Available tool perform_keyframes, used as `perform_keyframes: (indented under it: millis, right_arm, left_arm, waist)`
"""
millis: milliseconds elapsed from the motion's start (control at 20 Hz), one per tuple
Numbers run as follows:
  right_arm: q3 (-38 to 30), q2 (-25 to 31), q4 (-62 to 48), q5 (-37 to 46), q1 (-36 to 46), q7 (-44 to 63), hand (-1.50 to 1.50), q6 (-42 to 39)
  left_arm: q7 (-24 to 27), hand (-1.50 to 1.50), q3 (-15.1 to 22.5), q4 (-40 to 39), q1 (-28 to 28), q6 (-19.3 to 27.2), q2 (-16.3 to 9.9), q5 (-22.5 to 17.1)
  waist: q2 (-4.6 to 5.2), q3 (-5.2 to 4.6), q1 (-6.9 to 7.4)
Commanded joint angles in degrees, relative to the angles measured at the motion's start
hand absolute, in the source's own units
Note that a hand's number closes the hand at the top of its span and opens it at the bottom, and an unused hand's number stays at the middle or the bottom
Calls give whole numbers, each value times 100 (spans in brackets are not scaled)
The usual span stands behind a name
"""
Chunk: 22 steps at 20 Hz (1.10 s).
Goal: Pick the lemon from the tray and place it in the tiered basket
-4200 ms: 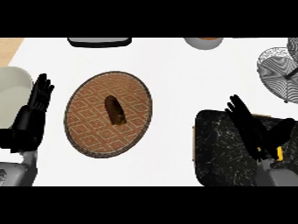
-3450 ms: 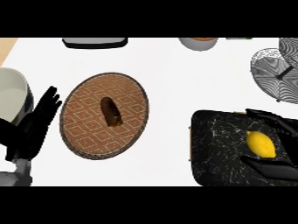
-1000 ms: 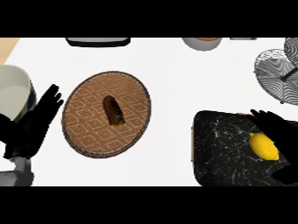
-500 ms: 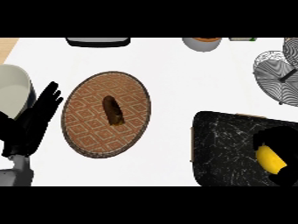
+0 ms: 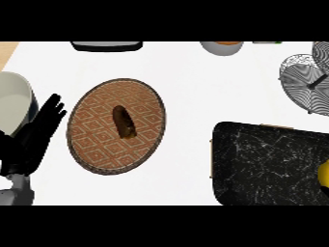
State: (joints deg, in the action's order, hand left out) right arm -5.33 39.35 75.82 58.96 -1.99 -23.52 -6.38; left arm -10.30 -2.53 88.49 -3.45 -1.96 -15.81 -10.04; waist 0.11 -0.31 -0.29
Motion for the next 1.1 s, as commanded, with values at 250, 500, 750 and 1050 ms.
perform_keyframes:
  millis: [250,500,750,1050]
  right_arm:
    - [-2263,1230,-2380,-1154,502,-826,150,486]
    - [-3221,1294,-3090,-2422,1103,-1938,150,306]
    - [-3870,1843,-3934,-3281,1639,-2835,150,-624]
    - [-3758,2871,-4963,-3291,2232,-3234,150,-1549]
  left_arm:
    - [8,0,55,69,55,38,89,15]
    - [-59,0,12,-50,-26,-14,25,-10]
    - [-223,0,173,92,-32,34,92,78]
    - [-279,0,169,148,-188,-65,28,68]
  waist:
    - [64,128,69]
    - [11,113,-12]
    - [18,92,104]
    - [47,66,236]
